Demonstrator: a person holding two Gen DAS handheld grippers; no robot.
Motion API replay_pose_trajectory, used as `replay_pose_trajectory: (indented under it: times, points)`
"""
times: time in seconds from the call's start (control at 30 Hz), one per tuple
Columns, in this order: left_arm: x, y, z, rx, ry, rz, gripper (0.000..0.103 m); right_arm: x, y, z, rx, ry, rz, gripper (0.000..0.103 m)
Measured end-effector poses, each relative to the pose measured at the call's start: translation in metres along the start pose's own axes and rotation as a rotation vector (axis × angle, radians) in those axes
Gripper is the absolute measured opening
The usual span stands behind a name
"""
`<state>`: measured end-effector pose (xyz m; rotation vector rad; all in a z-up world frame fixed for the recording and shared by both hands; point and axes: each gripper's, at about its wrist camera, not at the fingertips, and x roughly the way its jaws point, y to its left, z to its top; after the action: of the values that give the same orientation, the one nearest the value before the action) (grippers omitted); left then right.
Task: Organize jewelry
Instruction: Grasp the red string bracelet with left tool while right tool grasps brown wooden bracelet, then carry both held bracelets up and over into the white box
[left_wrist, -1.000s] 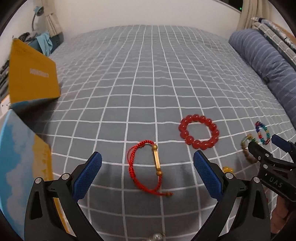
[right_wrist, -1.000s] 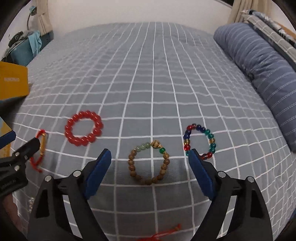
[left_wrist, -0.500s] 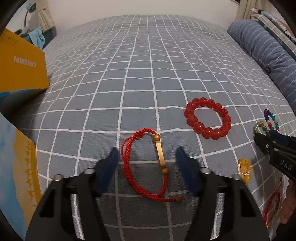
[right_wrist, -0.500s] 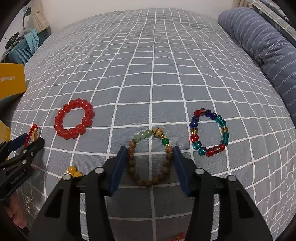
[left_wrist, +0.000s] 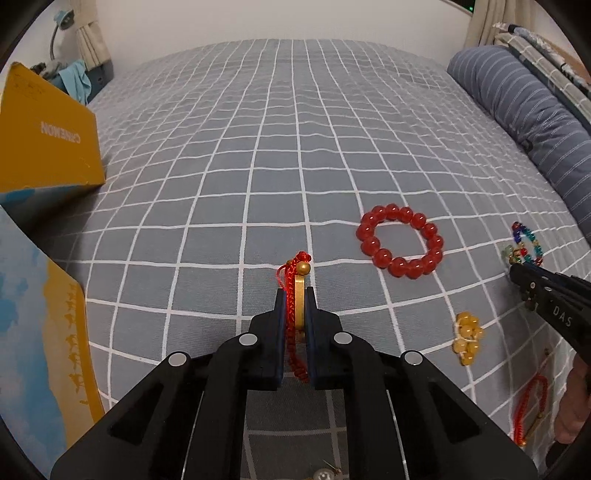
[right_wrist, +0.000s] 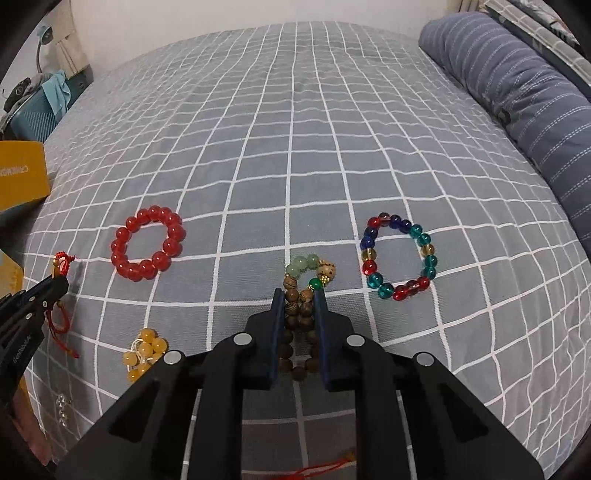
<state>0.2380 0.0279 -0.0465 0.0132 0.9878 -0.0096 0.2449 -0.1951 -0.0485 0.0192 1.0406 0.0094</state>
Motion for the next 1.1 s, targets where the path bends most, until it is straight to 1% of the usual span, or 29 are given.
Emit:
replay_pose_trajectory:
  times: [0.27,0.43,0.63,0.9,1.1]
  points:
    - [-0.016,0.002,-0.005,-0.014,-0.026,-0.006,0.008,-0.014,0.003,-0.002,-0.01,-0.048,-0.021,0.015]
    - [-0.03,0.002,-0.007,-0.017,-0.041,-0.013,0.008,-0.032,0.007,-0.006,-0.015,-0.08,-0.027,0.015]
    - [-0.053,0.0,-0.011,-0.016,-0.06,-0.023,0.008,-0.055,0.008,-0.008,0.007,-0.11,-0.017,0.015]
    - [-0.089,0.006,-0.015,-0.032,-0.101,-0.034,0.008,-0.095,0.016,-0.016,0.032,-0.175,0.012,0.015]
    - [-0.111,0.01,-0.019,-0.032,-0.133,-0.031,0.008,-0.113,0.029,-0.02,0.019,-0.202,0.02,0.015]
